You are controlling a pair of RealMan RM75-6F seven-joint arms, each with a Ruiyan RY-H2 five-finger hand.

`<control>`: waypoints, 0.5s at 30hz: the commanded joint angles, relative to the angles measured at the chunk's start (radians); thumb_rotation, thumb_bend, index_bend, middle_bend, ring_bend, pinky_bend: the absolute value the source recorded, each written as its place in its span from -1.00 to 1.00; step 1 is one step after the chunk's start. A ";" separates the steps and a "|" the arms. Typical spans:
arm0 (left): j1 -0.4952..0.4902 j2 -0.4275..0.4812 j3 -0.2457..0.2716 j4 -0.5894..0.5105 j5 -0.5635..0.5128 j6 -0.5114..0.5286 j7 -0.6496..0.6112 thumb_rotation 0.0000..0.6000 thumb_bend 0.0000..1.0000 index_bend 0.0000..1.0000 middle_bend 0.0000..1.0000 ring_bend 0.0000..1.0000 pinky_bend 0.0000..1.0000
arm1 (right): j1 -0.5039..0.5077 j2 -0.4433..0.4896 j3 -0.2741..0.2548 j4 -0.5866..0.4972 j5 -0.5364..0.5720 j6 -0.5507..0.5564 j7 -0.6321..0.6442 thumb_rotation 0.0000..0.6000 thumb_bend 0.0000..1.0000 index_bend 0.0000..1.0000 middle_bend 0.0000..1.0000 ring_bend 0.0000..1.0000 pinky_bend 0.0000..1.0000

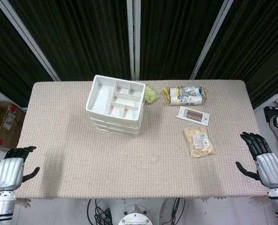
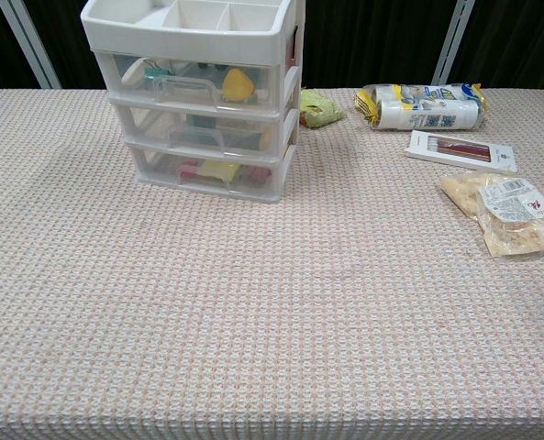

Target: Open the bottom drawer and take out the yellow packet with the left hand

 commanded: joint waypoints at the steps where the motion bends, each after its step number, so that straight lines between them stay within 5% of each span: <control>1: 0.001 -0.005 -0.011 0.002 -0.003 -0.010 0.003 1.00 -0.64 -0.47 -0.34 -0.44 -0.51 | 0.005 0.001 0.005 -0.009 0.009 -0.009 -0.005 1.00 -0.57 -1.00 -0.86 -1.00 -0.99; 7: -0.012 -0.023 -0.042 -0.007 0.006 -0.046 -0.047 1.00 -0.71 -0.47 -0.33 -0.42 -0.35 | 0.001 0.019 0.000 -0.028 0.006 -0.004 0.001 1.00 -0.57 -1.00 -0.86 -1.00 -0.99; 12: -0.075 -0.056 -0.067 -0.073 0.038 -0.155 -0.246 1.00 -0.67 -0.47 -0.26 -0.26 0.33 | 0.001 0.044 0.000 -0.056 -0.016 0.021 0.013 1.00 -0.57 -1.00 -0.86 -1.00 -0.99; 15: -0.139 -0.068 -0.088 -0.120 0.035 -0.273 -0.416 1.00 -0.53 -0.47 -0.09 0.01 0.75 | 0.002 0.060 -0.001 -0.072 -0.028 0.029 0.022 1.00 -0.58 -1.00 -0.86 -1.00 -0.99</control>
